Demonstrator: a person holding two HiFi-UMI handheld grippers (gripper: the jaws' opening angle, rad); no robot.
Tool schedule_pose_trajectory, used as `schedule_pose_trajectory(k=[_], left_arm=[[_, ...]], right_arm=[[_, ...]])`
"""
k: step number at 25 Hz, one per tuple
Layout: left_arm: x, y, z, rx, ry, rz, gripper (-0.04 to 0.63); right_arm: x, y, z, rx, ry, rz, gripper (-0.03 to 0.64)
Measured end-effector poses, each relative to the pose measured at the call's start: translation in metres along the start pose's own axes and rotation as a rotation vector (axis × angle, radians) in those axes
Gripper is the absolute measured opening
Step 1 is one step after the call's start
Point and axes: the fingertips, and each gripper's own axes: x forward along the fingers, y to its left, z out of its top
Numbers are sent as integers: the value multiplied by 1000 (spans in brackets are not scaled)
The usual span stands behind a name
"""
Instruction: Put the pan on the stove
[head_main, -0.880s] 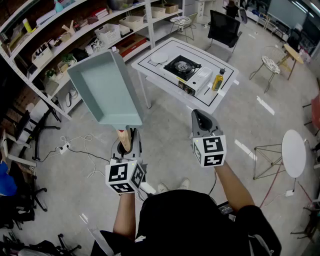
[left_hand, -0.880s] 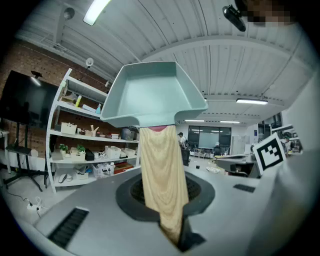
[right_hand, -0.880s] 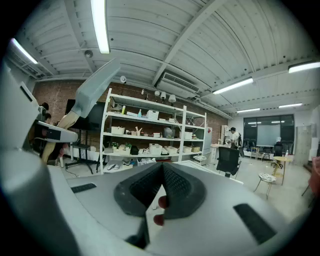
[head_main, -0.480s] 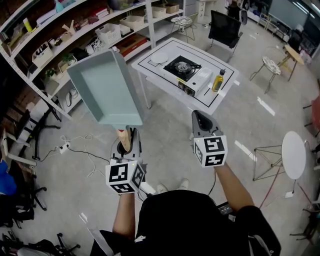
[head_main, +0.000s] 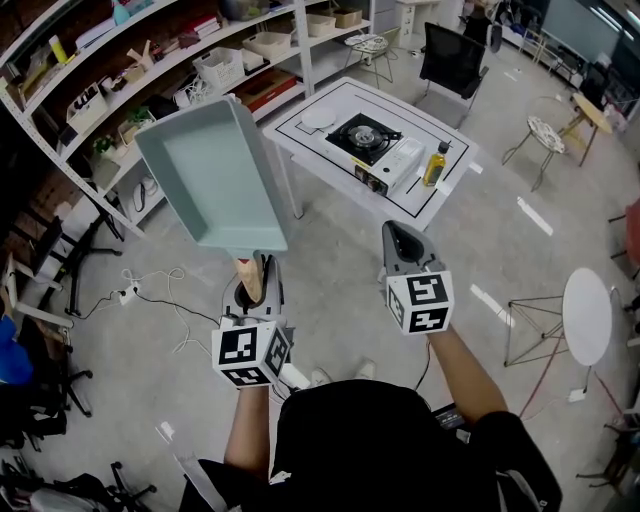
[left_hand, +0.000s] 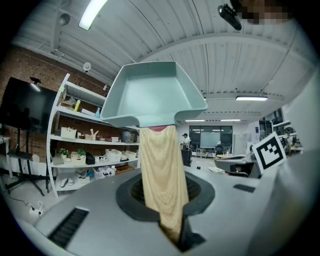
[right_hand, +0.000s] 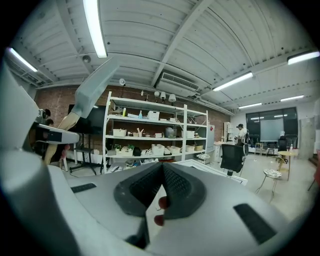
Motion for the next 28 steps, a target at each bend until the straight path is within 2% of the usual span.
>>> schedule_pose_trajectory(k=[19,28], left_arm=[[22,-60,-15,17,21,29,58],[38,-66,-15,19,24,19,58]], right_arm=[[-11,-48,-23,1,7,59,2],[-3,-56,-26,7,10,63,2]])
